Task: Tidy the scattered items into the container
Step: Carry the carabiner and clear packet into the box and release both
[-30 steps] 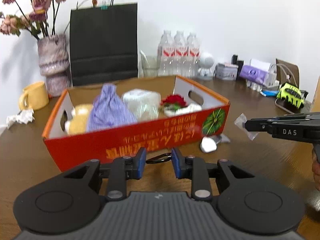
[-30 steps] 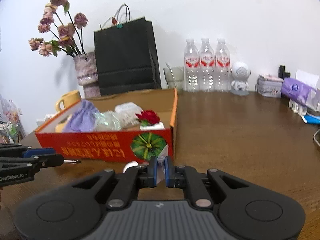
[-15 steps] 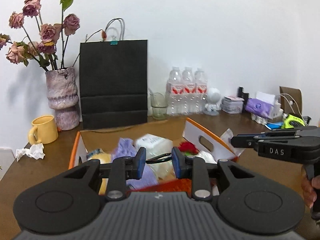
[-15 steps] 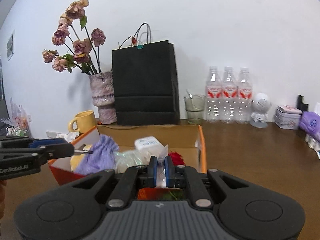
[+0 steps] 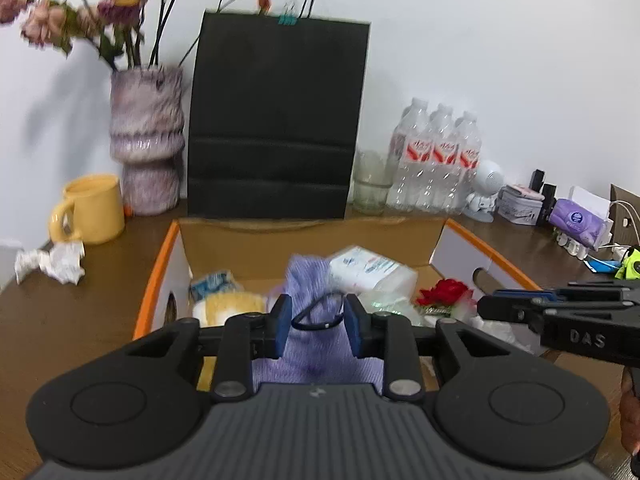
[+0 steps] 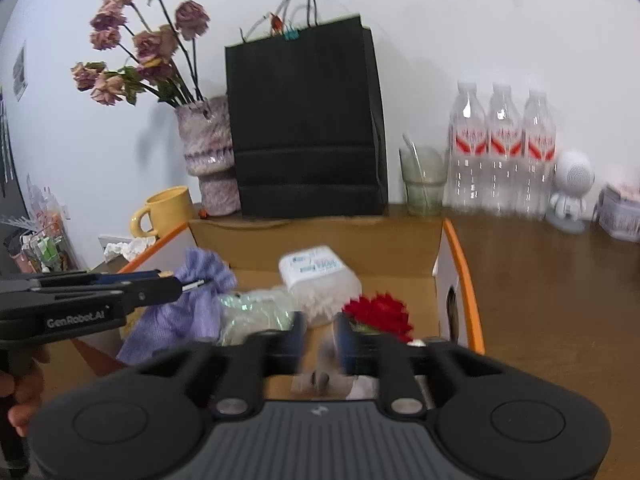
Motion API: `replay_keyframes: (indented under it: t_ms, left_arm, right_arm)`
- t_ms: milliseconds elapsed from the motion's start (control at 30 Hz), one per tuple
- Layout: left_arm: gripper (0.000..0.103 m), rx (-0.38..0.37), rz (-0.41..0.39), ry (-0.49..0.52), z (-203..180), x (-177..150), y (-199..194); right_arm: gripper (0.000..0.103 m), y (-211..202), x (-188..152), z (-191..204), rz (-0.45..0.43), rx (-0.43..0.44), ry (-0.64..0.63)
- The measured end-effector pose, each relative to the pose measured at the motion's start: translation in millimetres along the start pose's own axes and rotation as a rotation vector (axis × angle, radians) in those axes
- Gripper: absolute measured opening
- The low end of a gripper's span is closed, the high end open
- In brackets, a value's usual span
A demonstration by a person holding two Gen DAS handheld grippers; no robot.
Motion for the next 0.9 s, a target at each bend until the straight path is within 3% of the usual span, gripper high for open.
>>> replay_keyframes:
  t_ms: [33,67,100,267,900]
  left_arm:
    - [0.066,-0.001,0.004,-0.009,2.2,-1.2,0.8]
    - [0.080,0.003,-0.002,-0.021,4.8,-1.9,-0.1]
    - [0.103,0.016,-0.013,-0.031,7.0,-2.4,-2.1]
    - [0.103,0.054,-0.033,-0.041,9.4,-3.3,-7.1]
    - [0.103,0.054,-0.023,-0.035,5.0,-8.6,-6.4]
  right_arm:
    - [0.085,1.0,-2.2,-0.1,0.009,-0.001,0.010]
    - [0.103,1.9,-3.6,0.4,0.012,-0.009,0.009]
    - [0.102,0.0,-4.5,1.8,0.001,-0.026,-0.004]
    - [0.103,-4.0,-6.0,6.4,0.002,-0.041,-0.022]
    - [0.103,-1.9,-9.6,7.2,0.024,-0.051,-0.026]
Point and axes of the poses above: each gripper's, at about its wrist camera, not at the fingertips, and y roughly the way its jaws point, z to its left, x to its top, the point moved 5 cm from there along y, roughly the way its jaws point, and after that the axes turned 12 degrees about -y, right-handed, at the moved point
